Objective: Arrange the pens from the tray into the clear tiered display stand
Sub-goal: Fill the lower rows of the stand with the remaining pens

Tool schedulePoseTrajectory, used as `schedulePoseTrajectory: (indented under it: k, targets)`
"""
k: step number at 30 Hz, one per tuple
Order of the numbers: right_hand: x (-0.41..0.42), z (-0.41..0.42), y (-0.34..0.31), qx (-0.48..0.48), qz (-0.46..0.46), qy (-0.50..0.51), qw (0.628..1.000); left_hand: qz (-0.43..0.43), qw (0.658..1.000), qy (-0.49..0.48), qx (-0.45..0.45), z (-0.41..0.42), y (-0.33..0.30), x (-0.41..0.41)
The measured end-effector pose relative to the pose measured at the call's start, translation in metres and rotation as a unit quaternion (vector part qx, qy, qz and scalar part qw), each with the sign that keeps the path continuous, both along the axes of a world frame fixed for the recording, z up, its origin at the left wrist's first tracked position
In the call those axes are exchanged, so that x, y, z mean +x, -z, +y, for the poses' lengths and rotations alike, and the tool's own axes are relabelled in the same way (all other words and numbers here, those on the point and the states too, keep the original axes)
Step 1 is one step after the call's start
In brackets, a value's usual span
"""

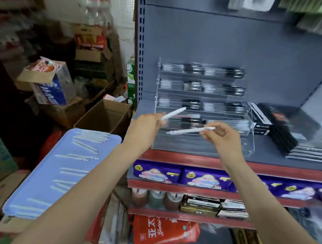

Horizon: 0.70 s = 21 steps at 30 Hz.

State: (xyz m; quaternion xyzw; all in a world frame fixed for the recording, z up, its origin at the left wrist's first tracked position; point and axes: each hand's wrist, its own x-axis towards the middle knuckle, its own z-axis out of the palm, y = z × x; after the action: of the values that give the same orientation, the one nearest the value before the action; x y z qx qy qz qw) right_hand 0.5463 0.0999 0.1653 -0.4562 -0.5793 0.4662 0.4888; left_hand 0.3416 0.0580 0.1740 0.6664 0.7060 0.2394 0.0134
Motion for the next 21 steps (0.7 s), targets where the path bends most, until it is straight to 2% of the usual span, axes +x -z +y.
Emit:
schedulePoseTrajectory:
  k: [3, 6, 10, 13, 15, 17, 21]
  targets:
    - [0.014, 0.023, 0.013, 0.003, -0.062, -0.012, 0.998, -0.014, 1.000, 0.011, 0.001, 0.010, 0.012, 0.001]
    - [0.009, 0.040, 0.025, 0.040, -0.191, -0.033, 0.980, -0.057, 0.998, 0.020, -0.017, 0.013, 0.020, 0.003]
    - [-0.004, 0.051, 0.034, 0.145, -0.385, -0.081, 0.908, -0.106, 0.994, 0.028, 0.017, 0.008, 0.026, 0.001]
    - [-0.010, 0.050, 0.036, 0.147, -0.467, -0.073, 0.869, -0.165, 0.986, 0.018, 0.029, 0.002, 0.023, -0.001]
    - [-0.012, 0.050, 0.035, 0.146, -0.526, -0.067, 0.835, -0.171, 0.985, 0.012, 0.027, 0.000, 0.020, 0.000]
    - [-0.015, 0.052, 0.034, 0.145, -0.544, -0.081, 0.822, -0.158, 0.987, 0.013, 0.027, 0.000, 0.020, -0.001]
    - [-0.018, 0.055, 0.038, 0.128, -0.518, -0.109, 0.839, -0.133, 0.990, 0.027, 0.034, 0.002, 0.023, -0.003]
